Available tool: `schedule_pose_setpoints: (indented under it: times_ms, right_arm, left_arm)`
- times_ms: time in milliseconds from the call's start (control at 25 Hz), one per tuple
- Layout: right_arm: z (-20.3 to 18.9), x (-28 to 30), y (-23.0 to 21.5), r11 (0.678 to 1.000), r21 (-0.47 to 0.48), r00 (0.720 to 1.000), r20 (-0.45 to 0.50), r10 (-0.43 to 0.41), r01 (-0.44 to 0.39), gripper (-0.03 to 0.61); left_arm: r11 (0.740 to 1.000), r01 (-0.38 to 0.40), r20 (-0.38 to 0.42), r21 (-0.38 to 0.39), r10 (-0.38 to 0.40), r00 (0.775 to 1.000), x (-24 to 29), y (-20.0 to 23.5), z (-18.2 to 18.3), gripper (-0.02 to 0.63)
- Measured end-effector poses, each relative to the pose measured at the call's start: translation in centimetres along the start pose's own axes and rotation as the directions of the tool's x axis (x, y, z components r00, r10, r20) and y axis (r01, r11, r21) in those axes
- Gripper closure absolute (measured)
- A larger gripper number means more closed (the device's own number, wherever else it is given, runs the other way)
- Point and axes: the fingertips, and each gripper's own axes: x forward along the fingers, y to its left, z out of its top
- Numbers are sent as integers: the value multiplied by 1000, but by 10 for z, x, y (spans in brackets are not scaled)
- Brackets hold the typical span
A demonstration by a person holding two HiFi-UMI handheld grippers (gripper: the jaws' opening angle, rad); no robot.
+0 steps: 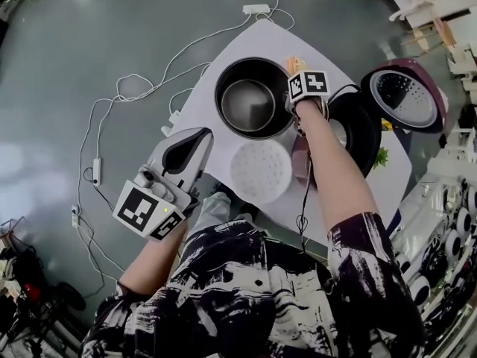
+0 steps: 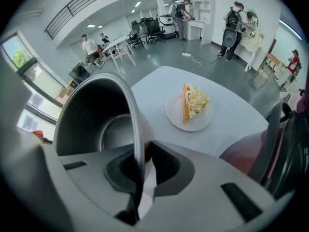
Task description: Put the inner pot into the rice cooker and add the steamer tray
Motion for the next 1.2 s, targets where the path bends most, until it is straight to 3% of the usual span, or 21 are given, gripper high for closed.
schedule_pose_setpoints:
  times_ms: [200, 480, 720, 920, 1200]
  right_arm:
    - [20, -50, 2, 998, 45, 994, 100, 39, -44, 574]
    - [23, -164, -35, 989, 113, 962, 265, 62, -95, 572]
    - [-41, -234, -109, 968, 237, 948, 319, 5, -85, 572]
    - [-110, -268, -188, 926, 373, 943, 326, -74, -56, 572]
    - [-172, -256, -245, 872, 489, 946, 270, -177, 24, 572]
  left_arm:
    - [998, 65, 10, 17, -65, 998, 13, -15, 8, 609]
    - [975, 221, 11, 38, -221, 975, 55, -81, 17, 609]
    - [926, 372, -8, 60, -372, 928, 89, -149, 13, 609]
    - [890, 451, -38, 72, -449, 893, 111, -207, 7, 609]
    - [877, 475, -84, 74, -469, 879, 116, -230, -7, 609]
